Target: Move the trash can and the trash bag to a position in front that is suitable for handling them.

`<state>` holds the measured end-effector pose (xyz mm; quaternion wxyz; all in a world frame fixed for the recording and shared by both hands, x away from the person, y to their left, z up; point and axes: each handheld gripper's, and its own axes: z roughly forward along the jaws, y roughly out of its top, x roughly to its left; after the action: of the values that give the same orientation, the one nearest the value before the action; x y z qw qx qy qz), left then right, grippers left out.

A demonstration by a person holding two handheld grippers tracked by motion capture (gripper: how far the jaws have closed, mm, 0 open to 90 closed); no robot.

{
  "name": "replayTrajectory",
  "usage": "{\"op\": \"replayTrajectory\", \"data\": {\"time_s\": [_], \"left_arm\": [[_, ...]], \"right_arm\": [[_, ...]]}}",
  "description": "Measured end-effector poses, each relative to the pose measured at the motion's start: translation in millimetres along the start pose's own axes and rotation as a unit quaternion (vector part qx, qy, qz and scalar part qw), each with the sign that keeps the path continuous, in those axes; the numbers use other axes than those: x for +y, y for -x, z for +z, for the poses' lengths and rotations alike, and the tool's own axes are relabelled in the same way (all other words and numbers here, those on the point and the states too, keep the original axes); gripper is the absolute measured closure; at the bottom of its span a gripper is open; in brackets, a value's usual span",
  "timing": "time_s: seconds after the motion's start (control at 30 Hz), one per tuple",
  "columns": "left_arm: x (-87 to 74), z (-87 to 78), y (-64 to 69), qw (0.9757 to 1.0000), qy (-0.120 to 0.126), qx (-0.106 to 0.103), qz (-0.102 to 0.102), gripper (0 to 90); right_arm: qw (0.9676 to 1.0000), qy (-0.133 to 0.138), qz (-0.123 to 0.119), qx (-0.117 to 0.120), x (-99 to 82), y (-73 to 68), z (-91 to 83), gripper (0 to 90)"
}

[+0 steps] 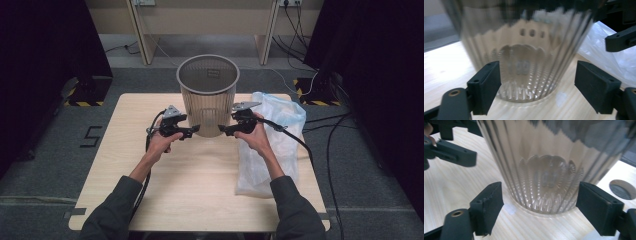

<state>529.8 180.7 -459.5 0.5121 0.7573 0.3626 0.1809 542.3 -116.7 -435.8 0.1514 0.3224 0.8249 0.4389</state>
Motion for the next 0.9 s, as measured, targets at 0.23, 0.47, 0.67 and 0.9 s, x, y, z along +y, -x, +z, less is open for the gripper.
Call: {"op": "replayTrajectory", "data": {"time_s": [0.23, 0.47, 0.67, 0.9], "left_arm": [[-5.3, -11.7, -33.4, 0.996, 0.004, 0.065, -0.062, 18.1], [-25.6, -11.7, -37.8, 0.9946, -0.05, 0.07, -0.058, 18.2], [-57.7, -21.7, -31.7, 0.9889, -0.114, 0.086, -0.041, 17.2], [-92.1, -55.0, -21.8, 0.9845, -0.145, 0.096, -0.017, 14.8]], "right_arm": [[0.9977, 0.035, 0.052, -0.026, 3.3, 26.5, -18.2, 20.9], [0.9949, 0.064, 0.067, -0.038, 15.7, 26.4, -41.2, 24.2], [0.9916, 0.074, 0.091, -0.056, 29.1, 27.5, -57.4, 24.7], [0.9874, 0.102, 0.097, -0.072, 61.0, 32.6, -91.7, 26.2]]}}
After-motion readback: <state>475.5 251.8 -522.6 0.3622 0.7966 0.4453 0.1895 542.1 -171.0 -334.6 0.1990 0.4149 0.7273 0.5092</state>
